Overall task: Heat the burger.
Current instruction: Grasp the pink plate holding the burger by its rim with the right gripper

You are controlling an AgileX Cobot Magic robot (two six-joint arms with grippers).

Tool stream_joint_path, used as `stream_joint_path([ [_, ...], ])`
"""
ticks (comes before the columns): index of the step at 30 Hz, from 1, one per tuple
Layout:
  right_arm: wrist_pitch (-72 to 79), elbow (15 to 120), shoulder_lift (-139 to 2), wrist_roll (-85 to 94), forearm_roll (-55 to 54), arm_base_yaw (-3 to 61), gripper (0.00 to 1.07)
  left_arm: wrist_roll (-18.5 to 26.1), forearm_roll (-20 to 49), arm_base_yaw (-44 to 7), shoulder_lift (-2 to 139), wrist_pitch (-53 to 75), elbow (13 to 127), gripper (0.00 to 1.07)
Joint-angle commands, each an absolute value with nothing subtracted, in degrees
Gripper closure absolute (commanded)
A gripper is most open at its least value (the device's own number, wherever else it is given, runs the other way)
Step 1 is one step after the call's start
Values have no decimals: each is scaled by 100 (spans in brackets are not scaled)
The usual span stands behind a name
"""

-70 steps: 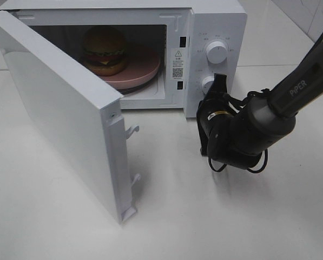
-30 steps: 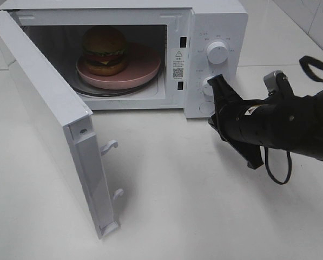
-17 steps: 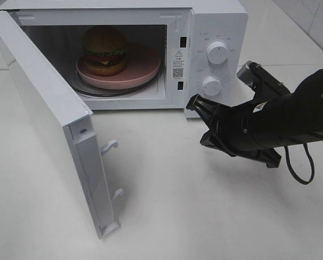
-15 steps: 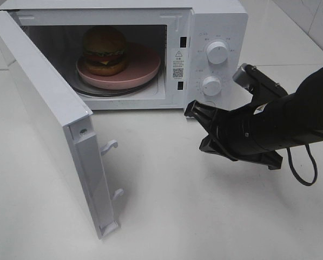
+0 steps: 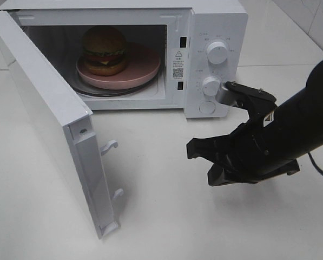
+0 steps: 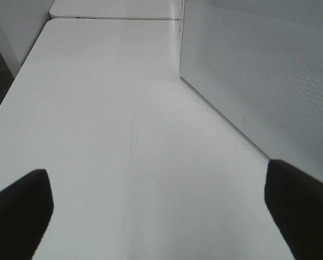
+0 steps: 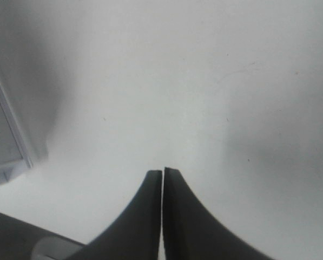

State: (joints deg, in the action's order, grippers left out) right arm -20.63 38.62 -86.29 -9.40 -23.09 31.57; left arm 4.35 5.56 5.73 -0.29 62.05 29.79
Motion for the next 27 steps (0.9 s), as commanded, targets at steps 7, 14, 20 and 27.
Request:
stream_joint_path([
  [7,-4389,4893,-8531,-642,-539,3134,103,401,561,573,-69,6125,2962,7],
  [14,-5265,5323,-8531,1387,138,3134,102,401,561,573,-69,6125,2962,7],
  [20,-5386,5586,-8531,3203,103,3134,101,401,561,573,-69,6125,2962,7],
  [27,-5334,5649,-8531,5747,120,3134,99,401,561,573,-69,6125,2962,7],
])
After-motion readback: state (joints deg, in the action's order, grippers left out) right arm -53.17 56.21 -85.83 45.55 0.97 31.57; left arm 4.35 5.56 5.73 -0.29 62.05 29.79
